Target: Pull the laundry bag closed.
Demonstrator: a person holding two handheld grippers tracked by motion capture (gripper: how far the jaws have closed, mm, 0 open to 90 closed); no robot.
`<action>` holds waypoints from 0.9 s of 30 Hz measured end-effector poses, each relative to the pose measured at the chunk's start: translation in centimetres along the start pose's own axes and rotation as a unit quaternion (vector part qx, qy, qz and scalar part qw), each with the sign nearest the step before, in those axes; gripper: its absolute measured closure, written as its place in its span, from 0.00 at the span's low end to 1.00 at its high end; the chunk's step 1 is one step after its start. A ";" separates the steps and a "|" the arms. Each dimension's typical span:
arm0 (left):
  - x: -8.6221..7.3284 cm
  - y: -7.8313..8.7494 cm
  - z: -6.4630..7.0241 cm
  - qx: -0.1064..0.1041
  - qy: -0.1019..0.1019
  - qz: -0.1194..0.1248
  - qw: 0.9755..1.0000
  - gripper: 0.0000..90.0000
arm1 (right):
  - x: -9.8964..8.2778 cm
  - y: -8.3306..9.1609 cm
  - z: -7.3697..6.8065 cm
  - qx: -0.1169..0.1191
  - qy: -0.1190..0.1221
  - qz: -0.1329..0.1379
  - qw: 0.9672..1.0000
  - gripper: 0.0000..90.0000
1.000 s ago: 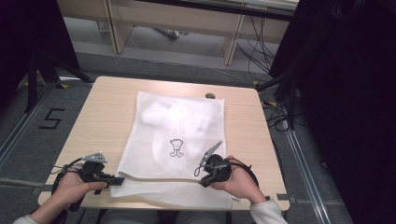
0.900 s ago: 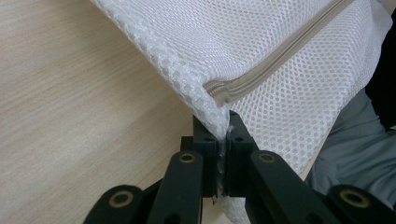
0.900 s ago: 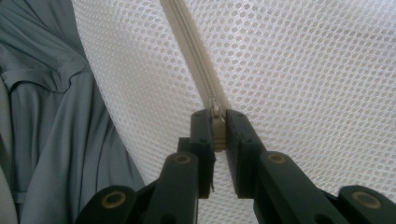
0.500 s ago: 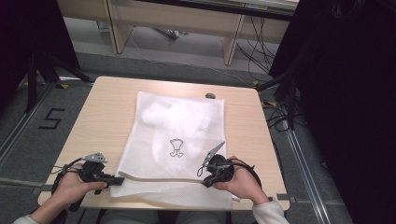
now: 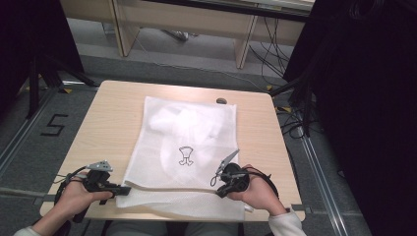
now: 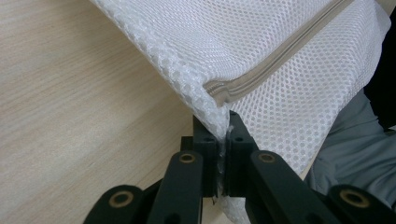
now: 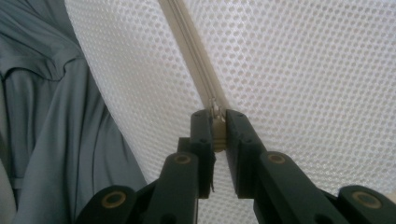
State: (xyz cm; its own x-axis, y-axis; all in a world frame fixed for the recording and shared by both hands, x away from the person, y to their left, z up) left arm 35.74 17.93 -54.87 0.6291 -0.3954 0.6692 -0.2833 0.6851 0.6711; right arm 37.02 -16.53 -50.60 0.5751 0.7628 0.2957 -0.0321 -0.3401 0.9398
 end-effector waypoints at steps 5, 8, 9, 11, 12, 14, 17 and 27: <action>0.0 0.0 0.0 -0.001 0.000 0.000 1.000 0.95 | -0.3 0.1 0.5 -0.007 0.010 -0.002 1.000 0.91; 0.0 0.0 0.1 -0.001 0.000 0.000 1.000 0.95 | -0.5 0.2 0.4 0.003 0.003 0.000 1.000 0.91; 0.0 0.0 0.1 -0.002 0.001 0.001 1.000 0.95 | -0.5 0.2 0.4 -0.002 -0.002 -0.002 1.000 0.91; 0.0 0.0 0.1 -0.003 -0.001 0.001 1.000 0.95 | -0.5 0.2 0.4 0.000 -0.001 0.000 1.000 0.91; 0.0 0.0 0.0 -0.003 -0.002 0.000 1.000 0.95 | -0.6 0.3 0.5 -0.003 0.003 -0.006 1.000 0.91; 0.0 0.0 0.0 0.002 -0.003 0.002 1.000 0.95 | -0.7 0.3 0.7 -0.003 0.004 -0.006 1.000 0.91; 0.0 0.0 0.0 -0.002 -0.004 -0.001 1.000 0.95 | -1.0 0.4 0.9 -0.003 0.001 -0.007 1.000 0.91; -0.1 0.1 0.0 -0.003 -0.006 -0.004 1.000 0.95 | -2.0 0.5 1.7 -0.011 -0.008 -0.016 1.000 0.91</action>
State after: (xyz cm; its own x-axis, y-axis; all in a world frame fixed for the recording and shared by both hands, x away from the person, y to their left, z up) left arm 35.68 18.05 -54.90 0.6230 -0.4070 0.6680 -0.2743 0.6861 0.6738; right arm 37.22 -19.16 -50.96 0.5891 0.7643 0.2623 -0.0315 -0.3027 0.9526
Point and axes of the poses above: each handheld gripper's, and its own axes: y roughly backward along the jaws, x roughly out of its top, z roughly to its right, the point moved 7 cm from there along -y, roughly forward along the jaws, and after that the axes turned 6 degrees about -y, right-handed, at the moved point
